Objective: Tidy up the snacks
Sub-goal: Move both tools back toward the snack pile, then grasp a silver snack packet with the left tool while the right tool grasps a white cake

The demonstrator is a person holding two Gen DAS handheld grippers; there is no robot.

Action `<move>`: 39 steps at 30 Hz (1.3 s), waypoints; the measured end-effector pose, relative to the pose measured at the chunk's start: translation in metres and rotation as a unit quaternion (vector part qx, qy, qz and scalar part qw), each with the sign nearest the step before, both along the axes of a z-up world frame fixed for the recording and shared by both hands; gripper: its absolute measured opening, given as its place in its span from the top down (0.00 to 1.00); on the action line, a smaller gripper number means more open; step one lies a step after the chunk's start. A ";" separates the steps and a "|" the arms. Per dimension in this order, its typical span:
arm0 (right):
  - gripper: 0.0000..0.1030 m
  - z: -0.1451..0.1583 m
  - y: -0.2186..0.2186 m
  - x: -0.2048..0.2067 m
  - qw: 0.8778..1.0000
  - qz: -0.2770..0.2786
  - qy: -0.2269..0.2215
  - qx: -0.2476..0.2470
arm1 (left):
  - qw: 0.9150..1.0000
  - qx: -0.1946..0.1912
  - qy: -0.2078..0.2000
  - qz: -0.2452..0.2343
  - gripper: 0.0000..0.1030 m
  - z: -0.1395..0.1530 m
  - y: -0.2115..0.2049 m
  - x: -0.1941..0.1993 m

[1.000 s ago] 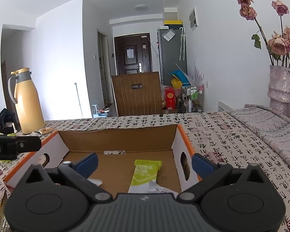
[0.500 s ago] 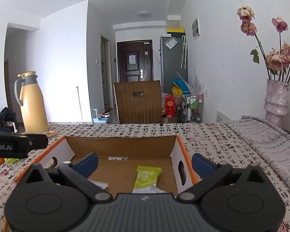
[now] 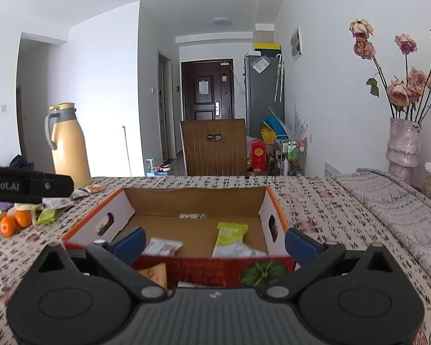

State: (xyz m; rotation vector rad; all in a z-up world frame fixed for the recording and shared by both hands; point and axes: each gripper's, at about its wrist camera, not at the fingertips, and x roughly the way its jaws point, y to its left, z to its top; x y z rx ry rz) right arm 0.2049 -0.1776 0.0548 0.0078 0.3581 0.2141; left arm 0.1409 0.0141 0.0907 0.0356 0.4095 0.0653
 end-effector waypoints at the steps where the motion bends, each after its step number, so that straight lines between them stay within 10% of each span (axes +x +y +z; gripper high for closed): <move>1: 0.00 -0.001 0.000 -0.006 1.000 0.000 0.001 -0.001 | 1.000 -0.001 0.001 0.001 0.00 -0.001 0.001 -0.005; 39: 0.00 -0.072 -0.014 -0.114 0.996 0.013 0.085 -0.003 | 0.977 -0.047 0.184 0.096 0.01 -0.117 0.026 -0.109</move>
